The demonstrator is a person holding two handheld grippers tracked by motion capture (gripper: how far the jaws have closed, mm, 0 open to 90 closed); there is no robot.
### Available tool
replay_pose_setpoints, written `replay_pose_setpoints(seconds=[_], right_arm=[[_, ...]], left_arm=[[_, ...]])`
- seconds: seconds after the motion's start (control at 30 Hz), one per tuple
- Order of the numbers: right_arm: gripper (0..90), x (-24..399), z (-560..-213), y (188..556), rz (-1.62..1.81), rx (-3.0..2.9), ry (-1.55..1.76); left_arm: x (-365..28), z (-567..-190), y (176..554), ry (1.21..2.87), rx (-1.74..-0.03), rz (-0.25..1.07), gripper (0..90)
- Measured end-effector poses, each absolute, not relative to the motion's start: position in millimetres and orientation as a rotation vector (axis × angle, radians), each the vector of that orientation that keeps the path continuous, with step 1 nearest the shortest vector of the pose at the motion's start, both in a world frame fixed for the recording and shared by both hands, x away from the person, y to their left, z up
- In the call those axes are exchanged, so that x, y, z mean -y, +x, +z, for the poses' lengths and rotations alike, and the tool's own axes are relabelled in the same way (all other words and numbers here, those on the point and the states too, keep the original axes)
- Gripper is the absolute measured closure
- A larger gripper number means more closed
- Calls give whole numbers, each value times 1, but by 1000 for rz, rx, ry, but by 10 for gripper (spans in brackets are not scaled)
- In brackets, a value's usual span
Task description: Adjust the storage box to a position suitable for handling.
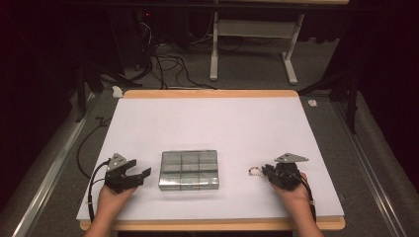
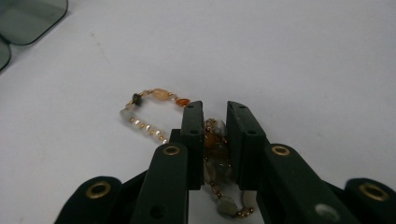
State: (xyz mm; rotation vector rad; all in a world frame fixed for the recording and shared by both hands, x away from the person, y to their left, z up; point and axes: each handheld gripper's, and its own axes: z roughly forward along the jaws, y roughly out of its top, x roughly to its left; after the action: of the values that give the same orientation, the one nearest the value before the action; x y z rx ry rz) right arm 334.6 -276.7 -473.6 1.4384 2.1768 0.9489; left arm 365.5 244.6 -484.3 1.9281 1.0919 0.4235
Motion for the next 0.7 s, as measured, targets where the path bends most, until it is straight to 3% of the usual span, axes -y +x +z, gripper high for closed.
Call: replay_pose_setpoints(seconds=[0.37, 0.7], right_arm=[[780, 272, -476, 292, 983, -2186, 1384], [654, 290, -458, 295, 1040, -2028, 1386]], left_arm=[[-245, -484, 365, 1932, -1088, 427, 289], [-245, -484, 366, 1921, -1094, 416, 355]])
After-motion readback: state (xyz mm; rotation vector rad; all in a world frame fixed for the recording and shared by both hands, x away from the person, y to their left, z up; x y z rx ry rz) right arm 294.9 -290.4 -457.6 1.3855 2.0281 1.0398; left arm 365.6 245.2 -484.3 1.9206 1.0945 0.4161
